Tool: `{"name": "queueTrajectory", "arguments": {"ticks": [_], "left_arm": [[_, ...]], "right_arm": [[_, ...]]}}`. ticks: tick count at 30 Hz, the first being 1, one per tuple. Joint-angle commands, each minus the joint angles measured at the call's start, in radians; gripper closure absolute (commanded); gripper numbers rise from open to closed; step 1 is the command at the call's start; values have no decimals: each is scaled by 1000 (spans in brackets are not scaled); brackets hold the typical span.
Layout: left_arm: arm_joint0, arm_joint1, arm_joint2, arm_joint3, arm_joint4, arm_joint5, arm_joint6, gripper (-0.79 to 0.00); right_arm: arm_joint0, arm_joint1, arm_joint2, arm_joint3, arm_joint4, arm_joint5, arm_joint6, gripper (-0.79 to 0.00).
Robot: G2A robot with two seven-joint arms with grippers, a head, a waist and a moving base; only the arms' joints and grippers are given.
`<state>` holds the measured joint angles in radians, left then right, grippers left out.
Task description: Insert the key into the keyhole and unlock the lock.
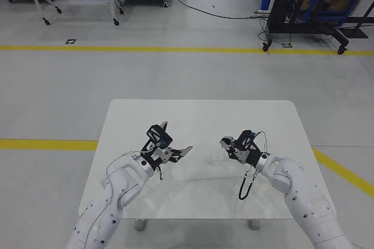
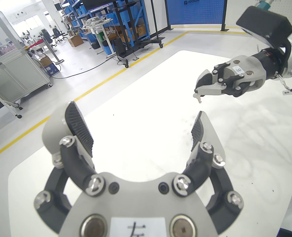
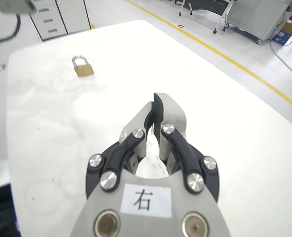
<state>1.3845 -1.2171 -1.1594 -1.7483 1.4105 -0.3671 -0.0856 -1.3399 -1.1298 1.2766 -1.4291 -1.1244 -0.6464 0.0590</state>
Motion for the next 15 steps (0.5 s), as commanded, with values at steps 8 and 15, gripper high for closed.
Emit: {"name": "queueTrajectory", "arguments": {"ticks": [8,15], "left_arm": [[0,0,0,0,0,0,0,-785],[18,-5,0,6,-117,-2,6,-785]], "right_arm": [[40,-15,-17,24,304,55,136,0],[40,-15,-17,24,304,55,136,0]]}}
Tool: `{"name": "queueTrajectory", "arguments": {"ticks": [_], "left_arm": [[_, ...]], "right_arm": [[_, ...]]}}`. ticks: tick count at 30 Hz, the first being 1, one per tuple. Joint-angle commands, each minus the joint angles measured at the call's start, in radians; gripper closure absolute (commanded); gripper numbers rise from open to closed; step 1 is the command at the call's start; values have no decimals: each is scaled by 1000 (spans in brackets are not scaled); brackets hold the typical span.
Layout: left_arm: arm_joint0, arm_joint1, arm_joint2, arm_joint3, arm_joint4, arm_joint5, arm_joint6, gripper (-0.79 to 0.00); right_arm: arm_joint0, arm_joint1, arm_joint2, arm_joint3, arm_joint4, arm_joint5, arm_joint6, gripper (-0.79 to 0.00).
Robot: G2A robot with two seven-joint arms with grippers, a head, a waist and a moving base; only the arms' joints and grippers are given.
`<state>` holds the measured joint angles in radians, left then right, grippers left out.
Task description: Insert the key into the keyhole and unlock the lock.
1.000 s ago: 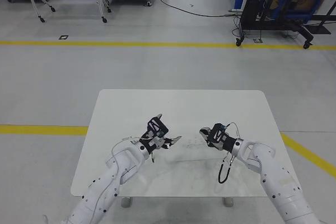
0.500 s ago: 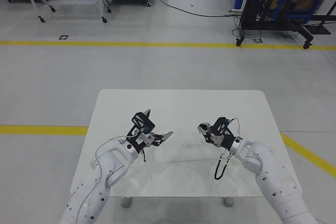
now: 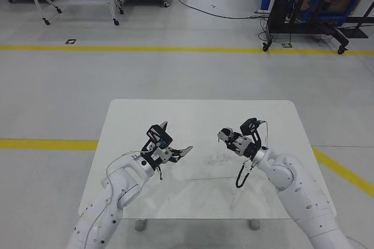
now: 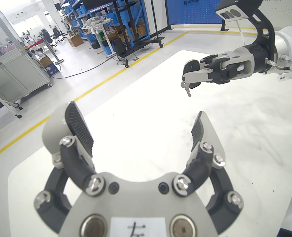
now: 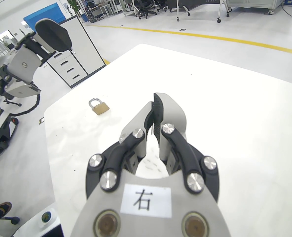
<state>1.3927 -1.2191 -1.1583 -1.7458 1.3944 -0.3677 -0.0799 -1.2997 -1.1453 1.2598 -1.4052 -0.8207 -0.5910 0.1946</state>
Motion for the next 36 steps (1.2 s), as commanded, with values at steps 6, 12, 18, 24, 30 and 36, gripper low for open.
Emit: {"name": "queueTrajectory", "arguments": {"ticks": [6,12,18,24,30,36], "left_arm": [[-28,-22,-5,18,-666,8,-199,-785],[-159,-44,22,106,-1256,155,-523,-785],[-267,-70,92,262,-1500,192,-610,-785],[-318,-93,147,399,-1548,69,-571,-785],[-318,-93,147,399,-1548,69,-571,-785],[-286,-87,153,403,-1443,-7,-528,-785]], "right_arm": [[-24,-12,-24,30,109,31,-47,0],[-15,-32,-57,86,358,-27,-76,0],[6,-41,-59,130,583,-80,-29,0],[9,-40,-38,141,703,-119,13,0],[9,-40,-38,141,703,-119,13,0],[2,-41,-45,132,721,-107,20,0]]}}
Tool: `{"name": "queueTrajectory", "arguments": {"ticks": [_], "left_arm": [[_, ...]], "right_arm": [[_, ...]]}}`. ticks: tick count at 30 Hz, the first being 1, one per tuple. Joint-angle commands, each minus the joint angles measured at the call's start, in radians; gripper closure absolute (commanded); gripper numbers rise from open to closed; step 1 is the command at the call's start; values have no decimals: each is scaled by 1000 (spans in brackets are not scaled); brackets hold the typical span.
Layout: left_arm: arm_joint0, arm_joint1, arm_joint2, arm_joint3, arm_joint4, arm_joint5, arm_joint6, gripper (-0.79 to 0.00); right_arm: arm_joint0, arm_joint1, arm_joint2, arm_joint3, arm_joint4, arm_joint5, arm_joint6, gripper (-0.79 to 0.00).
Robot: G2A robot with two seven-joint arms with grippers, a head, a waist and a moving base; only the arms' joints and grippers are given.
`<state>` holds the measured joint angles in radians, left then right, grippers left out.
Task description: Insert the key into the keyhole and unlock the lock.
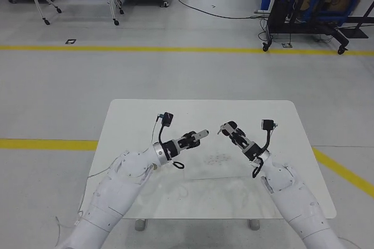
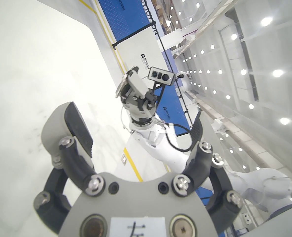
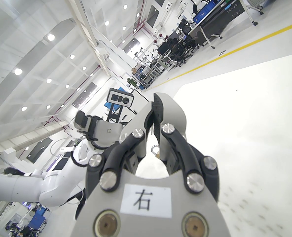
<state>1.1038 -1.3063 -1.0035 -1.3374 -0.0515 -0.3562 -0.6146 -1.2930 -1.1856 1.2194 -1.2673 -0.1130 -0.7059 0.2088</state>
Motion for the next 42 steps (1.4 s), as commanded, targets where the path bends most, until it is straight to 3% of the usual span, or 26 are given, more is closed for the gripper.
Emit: {"name": "queueTrajectory", "arguments": {"ticks": [1,4,7,9,10,25,34,42], "left_arm": [[0,1,-2,-11,26,-29,6,-785],[-6,1,7,-15,69,-23,7,-785],[-12,-3,18,3,49,-11,11,-622],[-20,-6,28,13,47,-14,9,-403],[-25,-8,34,16,48,-14,6,-376],[-56,-22,64,64,33,4,7,-292],[-52,-23,65,61,47,-6,13,-175],[-54,-26,72,66,48,-17,7,-166]], "right_arm": [[-8,-2,-8,-11,38,16,18,0],[-8,-4,-16,-14,132,30,78,0],[-5,-6,-24,-15,201,39,137,0],[-3,-7,-30,-16,239,42,165,0],[-3,-8,-33,-15,256,44,176,0],[10,-17,-56,9,355,53,269,0],[16,-21,-60,33,372,44,283,0],[19,-24,-59,45,375,35,292,0]]}}
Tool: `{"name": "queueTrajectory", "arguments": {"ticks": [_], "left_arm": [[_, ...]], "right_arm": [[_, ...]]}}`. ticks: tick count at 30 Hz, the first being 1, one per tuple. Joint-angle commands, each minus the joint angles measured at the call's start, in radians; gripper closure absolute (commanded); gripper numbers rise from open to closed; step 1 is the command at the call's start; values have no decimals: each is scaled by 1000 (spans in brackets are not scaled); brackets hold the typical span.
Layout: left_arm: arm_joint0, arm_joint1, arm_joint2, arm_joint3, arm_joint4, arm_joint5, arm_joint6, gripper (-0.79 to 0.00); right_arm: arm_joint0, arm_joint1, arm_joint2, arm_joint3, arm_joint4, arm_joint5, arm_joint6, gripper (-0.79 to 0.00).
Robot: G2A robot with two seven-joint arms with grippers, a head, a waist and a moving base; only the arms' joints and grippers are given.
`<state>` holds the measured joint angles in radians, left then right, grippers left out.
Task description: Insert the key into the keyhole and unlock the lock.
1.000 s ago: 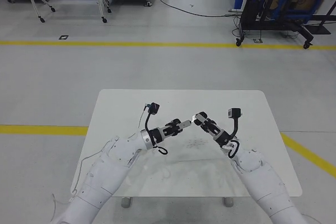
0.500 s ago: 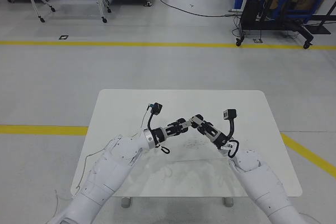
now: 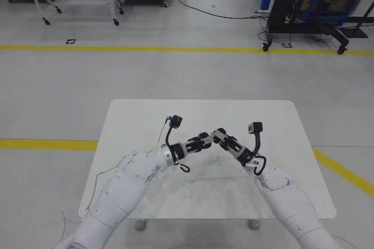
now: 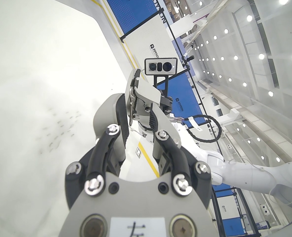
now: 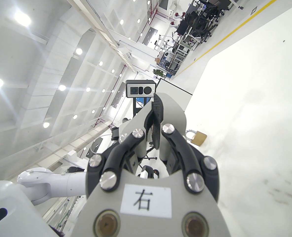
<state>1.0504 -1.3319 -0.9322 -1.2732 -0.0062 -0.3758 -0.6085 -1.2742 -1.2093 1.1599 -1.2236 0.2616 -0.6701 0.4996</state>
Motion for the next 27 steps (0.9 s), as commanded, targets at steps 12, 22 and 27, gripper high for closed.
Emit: {"name": "queueTrajectory", "arguments": {"ticks": [12,22,27], "left_arm": [[-1,-2,1,1,32,30,20,0],[2,-1,-12,-5,45,36,49,0],[13,0,-12,-18,45,41,49,0]], "right_arm": [[-7,-1,8,2,11,-14,17,0],[-7,-1,8,2,19,-11,28,-785],[-7,-1,8,2,19,-11,28,-785]]}}
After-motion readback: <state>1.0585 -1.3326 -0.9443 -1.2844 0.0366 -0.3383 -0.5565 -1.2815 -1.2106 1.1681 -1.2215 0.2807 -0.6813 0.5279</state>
